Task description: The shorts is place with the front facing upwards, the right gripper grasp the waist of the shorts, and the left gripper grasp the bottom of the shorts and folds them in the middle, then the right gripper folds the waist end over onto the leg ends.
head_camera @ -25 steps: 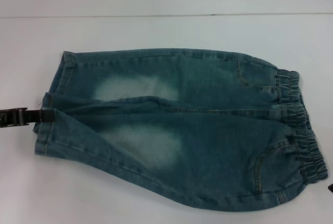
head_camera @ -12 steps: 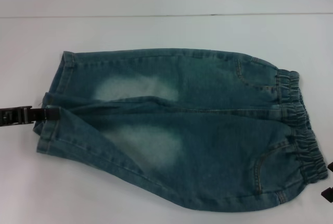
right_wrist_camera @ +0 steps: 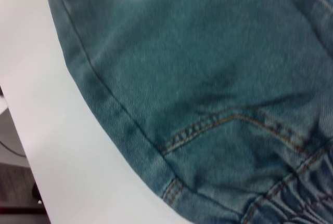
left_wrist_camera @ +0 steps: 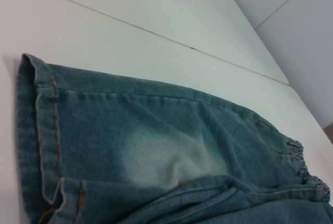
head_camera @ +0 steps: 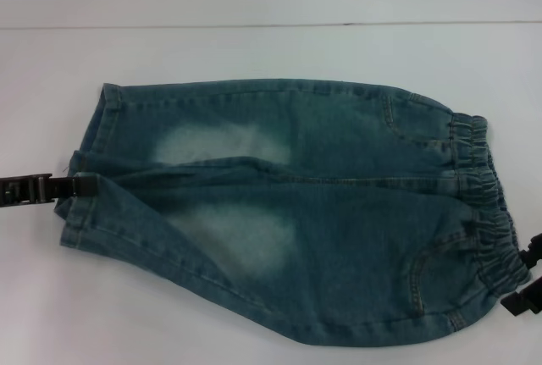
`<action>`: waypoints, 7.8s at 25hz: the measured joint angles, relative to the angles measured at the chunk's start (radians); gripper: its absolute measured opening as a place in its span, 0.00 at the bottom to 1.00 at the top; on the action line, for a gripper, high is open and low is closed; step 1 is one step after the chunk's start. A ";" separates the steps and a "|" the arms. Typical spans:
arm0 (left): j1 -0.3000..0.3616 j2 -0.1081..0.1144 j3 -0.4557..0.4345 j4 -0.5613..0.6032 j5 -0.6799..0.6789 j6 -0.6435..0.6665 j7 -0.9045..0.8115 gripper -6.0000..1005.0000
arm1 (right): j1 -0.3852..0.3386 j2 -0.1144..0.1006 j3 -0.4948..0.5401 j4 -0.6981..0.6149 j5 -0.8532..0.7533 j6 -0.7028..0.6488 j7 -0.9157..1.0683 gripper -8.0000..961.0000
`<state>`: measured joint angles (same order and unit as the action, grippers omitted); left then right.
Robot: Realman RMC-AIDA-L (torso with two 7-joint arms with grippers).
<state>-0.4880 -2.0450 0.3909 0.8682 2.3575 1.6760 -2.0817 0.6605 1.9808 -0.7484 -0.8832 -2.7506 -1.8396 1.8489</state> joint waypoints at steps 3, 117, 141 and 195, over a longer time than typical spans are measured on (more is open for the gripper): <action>0.002 -0.001 0.000 0.000 0.000 0.000 0.001 0.01 | -0.001 -0.005 0.001 0.000 0.019 0.000 0.000 0.90; -0.084 -0.076 0.237 -0.021 -0.167 -0.826 0.152 0.60 | -0.058 -0.012 0.360 0.353 0.539 0.701 -0.044 0.44; -0.013 -0.054 0.272 -0.047 -0.291 -0.116 0.474 0.93 | 0.062 -0.124 0.113 -0.031 0.203 0.159 0.376 0.99; -0.019 -0.074 0.266 -0.094 -0.319 -0.126 0.476 0.87 | 0.102 0.024 -0.048 0.052 0.068 0.388 0.381 0.24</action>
<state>-0.5069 -2.1192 0.6566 0.7746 2.0381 1.5495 -1.6054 0.7622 2.0045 -0.7964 -0.8311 -2.6824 -1.4519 2.2301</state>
